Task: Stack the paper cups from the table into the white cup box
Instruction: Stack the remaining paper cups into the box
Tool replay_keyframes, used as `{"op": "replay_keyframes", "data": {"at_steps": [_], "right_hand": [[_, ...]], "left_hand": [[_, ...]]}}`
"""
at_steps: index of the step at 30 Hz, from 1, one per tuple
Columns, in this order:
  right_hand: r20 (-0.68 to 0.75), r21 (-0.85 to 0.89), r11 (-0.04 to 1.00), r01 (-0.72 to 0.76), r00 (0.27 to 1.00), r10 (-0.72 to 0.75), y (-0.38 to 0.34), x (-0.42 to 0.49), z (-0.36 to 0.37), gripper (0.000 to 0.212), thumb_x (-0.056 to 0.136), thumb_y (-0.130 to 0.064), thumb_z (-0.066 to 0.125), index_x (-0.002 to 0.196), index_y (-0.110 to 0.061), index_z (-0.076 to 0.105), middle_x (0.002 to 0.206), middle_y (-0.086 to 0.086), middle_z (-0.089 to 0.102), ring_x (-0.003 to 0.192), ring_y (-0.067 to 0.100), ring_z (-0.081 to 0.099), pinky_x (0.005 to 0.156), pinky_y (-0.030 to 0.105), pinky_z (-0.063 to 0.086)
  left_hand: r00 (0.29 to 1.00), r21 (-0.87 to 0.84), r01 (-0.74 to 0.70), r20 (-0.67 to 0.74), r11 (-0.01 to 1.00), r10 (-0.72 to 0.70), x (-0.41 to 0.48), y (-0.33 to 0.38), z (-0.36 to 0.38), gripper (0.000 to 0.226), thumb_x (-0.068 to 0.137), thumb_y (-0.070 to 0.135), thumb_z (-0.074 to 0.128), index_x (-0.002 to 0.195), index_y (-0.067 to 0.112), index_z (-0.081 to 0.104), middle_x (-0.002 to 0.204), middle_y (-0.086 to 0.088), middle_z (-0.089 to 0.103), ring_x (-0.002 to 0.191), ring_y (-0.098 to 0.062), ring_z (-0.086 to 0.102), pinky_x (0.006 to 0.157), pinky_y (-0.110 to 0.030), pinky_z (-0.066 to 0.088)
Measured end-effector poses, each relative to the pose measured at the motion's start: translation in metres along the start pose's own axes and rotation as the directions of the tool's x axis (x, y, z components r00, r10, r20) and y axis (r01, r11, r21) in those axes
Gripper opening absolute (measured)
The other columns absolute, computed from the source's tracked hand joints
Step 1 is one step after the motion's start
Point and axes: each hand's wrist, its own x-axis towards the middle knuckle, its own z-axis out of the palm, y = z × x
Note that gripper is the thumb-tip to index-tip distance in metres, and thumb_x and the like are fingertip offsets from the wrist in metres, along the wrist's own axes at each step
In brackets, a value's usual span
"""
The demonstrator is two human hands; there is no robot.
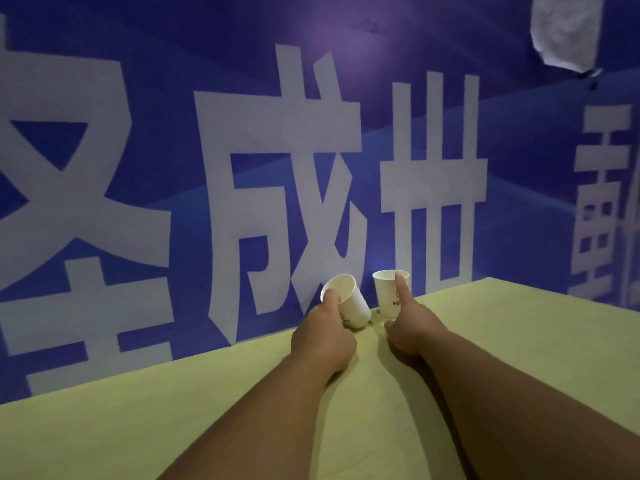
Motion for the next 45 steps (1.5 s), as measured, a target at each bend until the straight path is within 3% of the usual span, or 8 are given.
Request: {"op": "replay_keyframes", "data": {"at_steps": [4,10,14,20,28,34,39,45], "right_hand": [[-0.119,0.033,0.998,0.05,0.992,-0.046,0.003,0.003,0.002,0.089,0.094,-0.006,0.058,0.154,-0.042,0.003,0.129,0.007,0.052,0.084,0.013,0.05,0.073,0.027,0.048],[-0.216,-0.009,0.998,0.064,0.974,-0.065,0.004,0.004,0.004,0.046,0.091,-0.01,0.063,0.132,-0.022,0.046,0.104,0.001,0.057,0.088,0.016,0.058,0.083,0.028,0.052],[-0.337,-0.036,0.995,0.091,0.937,-0.098,-0.004,-0.003,0.0,0.018,0.094,-0.016,0.062,0.11,-0.022,0.061,0.091,-0.003,0.062,0.078,0.013,0.06,0.079,0.028,0.055],[-0.386,-0.089,0.974,0.206,0.895,-0.224,-0.034,-0.025,-0.002,0.017,0.096,-0.035,0.061,0.109,-0.026,0.065,0.094,-0.007,0.068,0.078,0.011,0.062,0.072,0.024,0.052],[-0.316,0.082,0.937,0.34,0.9,-0.299,-0.104,-0.083,0.01,0.019,0.098,-0.033,0.059,0.111,-0.023,0.068,0.104,-0.003,0.068,0.088,0.014,0.061,0.079,0.028,0.053],[-0.284,0.226,0.878,0.423,0.89,-0.356,-0.159,-0.132,0.03,0.018,0.097,-0.031,0.06,0.109,-0.024,0.071,0.106,-0.004,0.068,0.091,0.012,0.06,0.08,0.025,0.049],[-0.233,0.326,0.814,0.481,0.875,-0.424,-0.207,-0.175,0.054,0.014,0.097,-0.029,0.06,0.106,-0.024,0.069,0.101,-0.006,0.066,0.089,0.008,0.059,0.074,0.021,0.045],[-0.196,0.474,0.712,0.517,0.851,-0.487,-0.273,-0.223,0.077,0.006,0.098,-0.026,0.06,0.094,-0.027,0.065,0.094,-0.007,0.065,0.085,0.008,0.058,0.068,0.017,0.043]], "left_hand": [[0.995,-0.064,0.029,-0.089,0.998,-0.035,0.007,-0.002,0.001,0.029,0.103,0.025,0.047,0.132,0.023,0.052,0.108,0.001,0.056,0.095,-0.02,0.059,0.087,-0.04,0.057],[0.981,-0.128,0.004,-0.192,0.992,-0.029,0.003,-0.004,0.0,0.029,0.107,0.035,0.045,0.131,0.02,0.054,0.121,-0.002,0.062,0.099,-0.014,0.056,0.089,-0.035,0.056],[0.971,-0.117,-0.006,-0.239,0.993,-0.022,-0.007,-0.002,-0.007,0.031,0.108,0.038,0.042,0.131,0.021,0.054,0.111,0.004,0.057,0.095,-0.013,0.054,0.082,-0.031,0.053],[0.948,-0.085,-0.001,-0.318,0.996,-0.027,-0.033,-0.006,-0.037,0.029,0.107,0.045,0.039,0.124,0.026,0.054,0.107,0.01,0.057,0.094,-0.01,0.058,0.083,-0.028,0.053],[0.922,-0.01,0.068,-0.382,0.998,-0.066,-0.079,-0.065,-0.127,0.029,0.108,0.045,0.031,0.114,0.025,0.052,0.103,0.006,0.059,0.093,-0.015,0.06,0.083,-0.04,0.057],[0.907,0.023,0.095,-0.414,0.995,-0.077,-0.134,-0.108,-0.184,0.026,0.108,0.045,0.029,0.107,0.029,0.05,0.101,0.009,0.055,0.088,-0.011,0.056,0.068,-0.027,0.045],[0.881,0.044,0.138,-0.462,0.989,-0.102,-0.178,-0.145,-0.231,0.024,0.105,0.047,0.032,0.113,0.032,0.049,0.107,0.011,0.053,0.094,-0.012,0.056,0.067,-0.021,0.044],[0.774,0.187,0.058,-0.629,0.981,0.074,-0.219,-0.188,-0.287,0.016,0.104,0.033,0.047,0.095,0.023,0.054,0.093,0.006,0.052,0.081,-0.015,0.049,0.065,-0.027,0.036]]}}
